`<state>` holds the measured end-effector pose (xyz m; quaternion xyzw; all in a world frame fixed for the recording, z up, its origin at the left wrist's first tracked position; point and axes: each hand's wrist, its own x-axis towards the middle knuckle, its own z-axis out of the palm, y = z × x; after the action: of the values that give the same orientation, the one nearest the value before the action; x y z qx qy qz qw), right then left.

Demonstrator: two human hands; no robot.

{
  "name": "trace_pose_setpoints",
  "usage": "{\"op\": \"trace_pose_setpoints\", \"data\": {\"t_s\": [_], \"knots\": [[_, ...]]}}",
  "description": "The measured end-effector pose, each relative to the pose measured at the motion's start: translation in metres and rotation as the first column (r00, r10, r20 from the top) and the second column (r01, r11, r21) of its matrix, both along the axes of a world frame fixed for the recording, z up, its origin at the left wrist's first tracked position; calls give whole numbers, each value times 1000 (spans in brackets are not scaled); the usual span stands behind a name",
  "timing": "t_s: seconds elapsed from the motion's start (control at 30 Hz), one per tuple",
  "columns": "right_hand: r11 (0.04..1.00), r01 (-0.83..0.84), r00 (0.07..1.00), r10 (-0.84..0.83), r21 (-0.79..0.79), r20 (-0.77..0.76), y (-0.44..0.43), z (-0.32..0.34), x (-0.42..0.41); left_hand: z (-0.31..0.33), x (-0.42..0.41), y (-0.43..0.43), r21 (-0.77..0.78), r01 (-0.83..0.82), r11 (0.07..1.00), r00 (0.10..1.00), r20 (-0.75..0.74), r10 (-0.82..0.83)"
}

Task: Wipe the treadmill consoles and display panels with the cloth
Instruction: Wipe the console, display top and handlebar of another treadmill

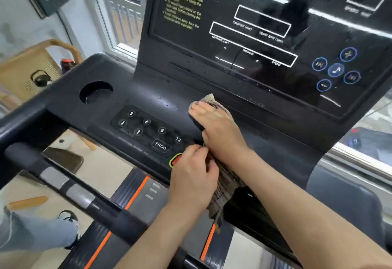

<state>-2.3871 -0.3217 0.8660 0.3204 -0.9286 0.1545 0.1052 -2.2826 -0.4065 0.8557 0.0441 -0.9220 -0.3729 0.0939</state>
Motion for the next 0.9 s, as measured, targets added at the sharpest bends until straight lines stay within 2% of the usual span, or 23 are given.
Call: {"op": "trace_pose_setpoints", "data": {"t_s": [0.1,0.2,0.27,0.37,0.43,0.5,0.57,0.73,0.9], "knots": [[996,-85,992,88,-30,87,-8,12,-6,5,-9,-7,131,-49,990,996,78,39],[975,72,992,-48,-209,117,11,26,5,11,-12,7,176,42,984,997,49,-52],[925,197,974,-222,-325,-43,32,36,18,13,-14,23,119,171,978,985,-40,-167],[892,251,870,-378,-376,-316,69,40,31,14,-21,49,30,281,959,952,-136,-274],[863,358,767,-489,-356,-414,99,34,37,18,-25,68,-10,311,950,937,-162,-308],[831,474,725,-556,-292,-407,120,23,41,19,-30,79,-25,330,944,928,-178,-329],[825,515,727,-565,-235,-391,125,15,40,18,-37,82,-20,331,944,924,-197,-328],[868,472,767,-490,-152,-414,104,27,20,22,-53,69,0,253,967,944,-216,-247],[908,418,795,-384,-34,-470,77,36,2,33,-72,45,113,106,988,974,-210,-81]]}}
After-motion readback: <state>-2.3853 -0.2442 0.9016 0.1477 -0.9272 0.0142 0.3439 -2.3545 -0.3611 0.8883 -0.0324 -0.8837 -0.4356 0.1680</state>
